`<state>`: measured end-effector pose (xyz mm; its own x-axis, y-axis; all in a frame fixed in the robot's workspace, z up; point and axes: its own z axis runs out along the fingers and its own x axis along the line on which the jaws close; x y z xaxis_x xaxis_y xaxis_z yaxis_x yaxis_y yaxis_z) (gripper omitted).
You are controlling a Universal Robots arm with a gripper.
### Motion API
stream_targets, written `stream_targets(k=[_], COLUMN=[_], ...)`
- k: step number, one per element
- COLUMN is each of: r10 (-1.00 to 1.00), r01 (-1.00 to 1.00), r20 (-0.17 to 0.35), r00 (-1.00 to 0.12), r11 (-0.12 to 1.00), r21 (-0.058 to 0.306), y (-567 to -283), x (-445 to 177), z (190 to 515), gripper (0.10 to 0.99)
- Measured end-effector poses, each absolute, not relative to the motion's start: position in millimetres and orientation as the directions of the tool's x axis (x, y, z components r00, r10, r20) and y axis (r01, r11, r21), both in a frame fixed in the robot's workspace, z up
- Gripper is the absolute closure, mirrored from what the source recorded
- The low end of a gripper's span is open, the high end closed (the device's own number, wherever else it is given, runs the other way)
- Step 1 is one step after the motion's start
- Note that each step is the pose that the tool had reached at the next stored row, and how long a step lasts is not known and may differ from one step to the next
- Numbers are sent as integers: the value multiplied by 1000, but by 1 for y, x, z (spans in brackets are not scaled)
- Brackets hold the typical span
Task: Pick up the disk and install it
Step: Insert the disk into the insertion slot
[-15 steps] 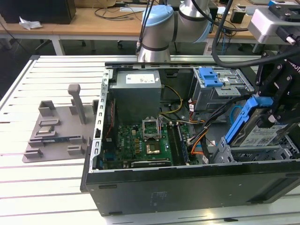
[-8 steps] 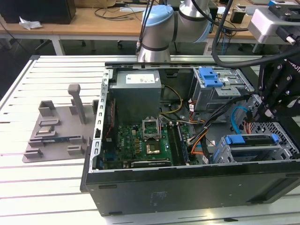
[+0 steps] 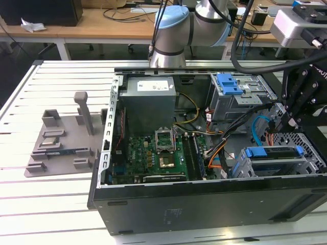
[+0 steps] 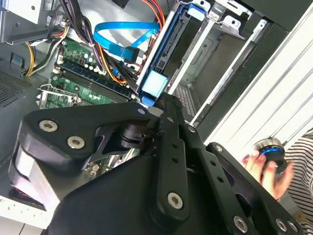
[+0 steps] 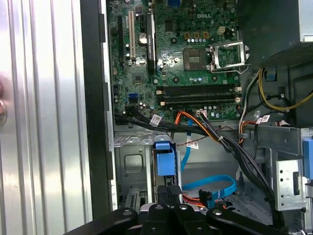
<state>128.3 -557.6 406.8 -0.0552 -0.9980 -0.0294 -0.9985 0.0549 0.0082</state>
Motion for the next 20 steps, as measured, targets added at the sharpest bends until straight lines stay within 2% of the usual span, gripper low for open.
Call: stream_targets(k=[20], r10=[-998], r01=[-998], r20=[-29], r00=[-55], r11=[55], r21=[10], y=[-557], x=[155], z=[405], gripper=[980])
